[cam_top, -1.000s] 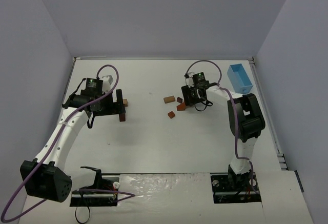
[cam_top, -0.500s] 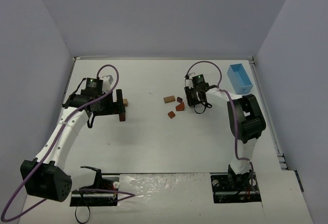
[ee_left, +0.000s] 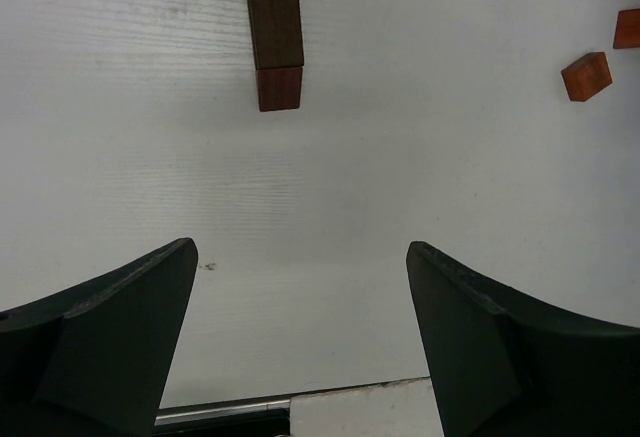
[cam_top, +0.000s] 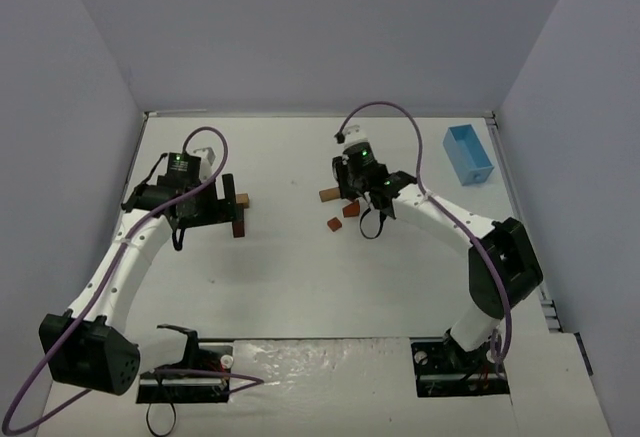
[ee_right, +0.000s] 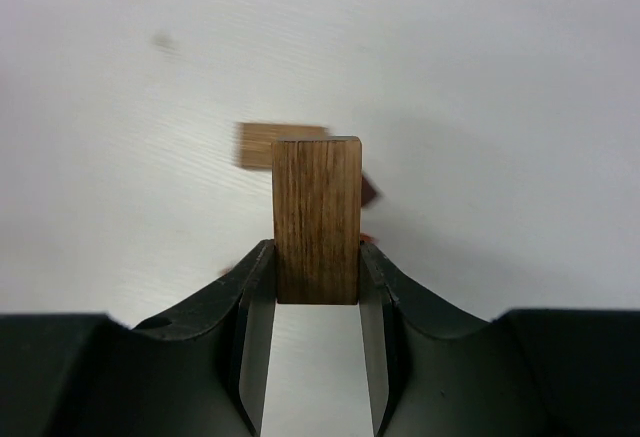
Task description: Build the wood block tower
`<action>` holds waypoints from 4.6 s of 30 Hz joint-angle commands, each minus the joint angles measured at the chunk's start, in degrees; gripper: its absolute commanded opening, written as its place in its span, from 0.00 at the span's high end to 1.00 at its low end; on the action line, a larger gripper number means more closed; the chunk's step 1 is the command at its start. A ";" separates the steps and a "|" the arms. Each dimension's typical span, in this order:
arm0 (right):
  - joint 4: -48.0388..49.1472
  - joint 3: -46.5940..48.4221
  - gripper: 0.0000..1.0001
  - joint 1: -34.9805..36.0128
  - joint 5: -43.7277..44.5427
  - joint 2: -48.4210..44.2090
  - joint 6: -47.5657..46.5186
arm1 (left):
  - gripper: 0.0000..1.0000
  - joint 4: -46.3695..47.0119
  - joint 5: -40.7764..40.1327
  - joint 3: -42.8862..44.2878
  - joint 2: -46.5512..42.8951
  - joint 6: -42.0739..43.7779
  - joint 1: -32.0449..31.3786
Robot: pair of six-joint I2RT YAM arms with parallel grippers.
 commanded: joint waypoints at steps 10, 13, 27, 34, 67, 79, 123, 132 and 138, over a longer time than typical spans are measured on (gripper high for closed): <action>1.57 14.43 0.99 19.95 12.92 21.82 21.17 | 0.17 -3.56 -10.43 1.87 -7.30 -8.08 0.81; 1.57 14.62 0.93 20.61 14.47 24.47 23.61 | 0.17 -4.16 -10.73 1.28 -8.03 -8.68 0.87; 1.48 10.41 0.17 20.47 14.91 14.23 20.03 | 0.18 -3.61 -8.43 4.62 -2.04 -15.82 -2.85; 0.73 -2.69 0.14 12.78 13.95 -4.71 16.27 | 0.23 0.09 -12.68 10.14 10.44 -23.16 -14.68; -6.51 -24.92 0.06 -11.48 -0.05 -37.38 10.35 | 0.47 6.73 -14.88 18.72 43.06 -29.15 -21.71; -6.43 -25.09 0.06 -11.57 -1.11 -36.67 10.34 | 0.65 4.87 -16.83 17.14 40.43 -28.78 -21.80; -6.43 -22.01 0.06 -11.74 -4.25 -29.66 7.80 | 1.00 -4.96 -7.25 58.76 63.86 5.20 2.01; -6.43 -22.02 0.06 -11.66 -4.14 -30.00 7.28 | 1.00 -1.69 -7.33 51.70 62.17 5.29 2.02; -6.43 -22.02 0.06 -11.66 -4.57 -30.13 7.10 | 1.00 0.47 -7.93 47.92 61.07 5.26 2.10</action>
